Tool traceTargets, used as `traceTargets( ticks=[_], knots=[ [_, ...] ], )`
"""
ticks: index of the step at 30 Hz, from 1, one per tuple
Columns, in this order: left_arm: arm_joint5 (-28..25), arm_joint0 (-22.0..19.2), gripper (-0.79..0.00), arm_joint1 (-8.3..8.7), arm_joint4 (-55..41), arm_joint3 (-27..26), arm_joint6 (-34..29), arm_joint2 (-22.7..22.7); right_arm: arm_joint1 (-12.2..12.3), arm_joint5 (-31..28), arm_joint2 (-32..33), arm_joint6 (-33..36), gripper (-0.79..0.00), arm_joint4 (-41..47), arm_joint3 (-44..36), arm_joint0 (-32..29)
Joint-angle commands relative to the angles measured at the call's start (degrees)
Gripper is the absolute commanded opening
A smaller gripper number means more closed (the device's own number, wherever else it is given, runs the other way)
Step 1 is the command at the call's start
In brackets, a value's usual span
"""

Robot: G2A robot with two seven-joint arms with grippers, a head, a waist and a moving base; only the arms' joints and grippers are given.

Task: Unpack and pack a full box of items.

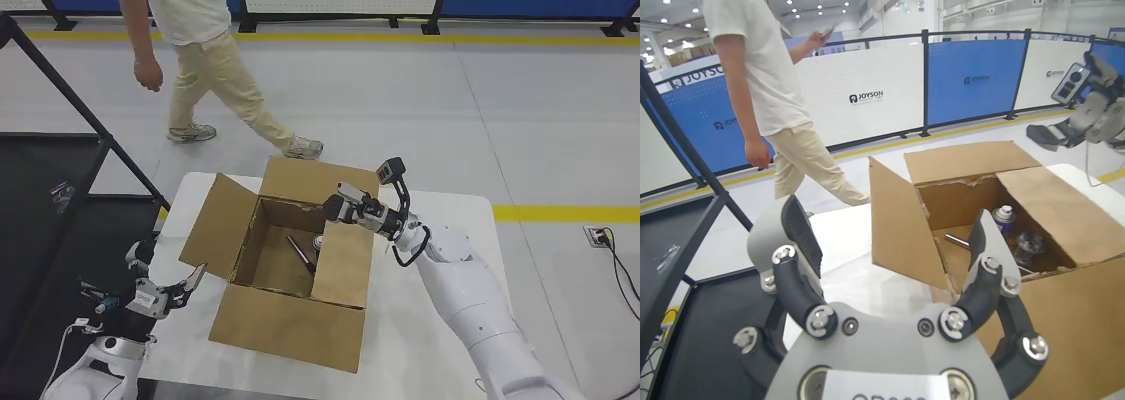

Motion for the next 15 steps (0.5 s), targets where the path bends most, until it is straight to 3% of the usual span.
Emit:
traceTargets(
  ticks=[1,2,15],
  knots=[
    [-3.1,1.0,0.000,0.07,-2.3,-2.1,-1.3,0.0,0.0,0.0,0.0,0.0,0.000,0.0,0.0,0.0],
    [-5.7,1.4,0.000,0.19,-3.6,-3.2,-2.2,0.0,0.0,0.0,0.0,0.0,0.000,0.0,0.0,0.0],
    [-4.9,2.3,0.000,0.08,-4.7,-2.0,-2.2,0.0,0.1,-0.1,-0.1,-1.5,0.000,-1.3,-1.3,-0.6]
  ],
)
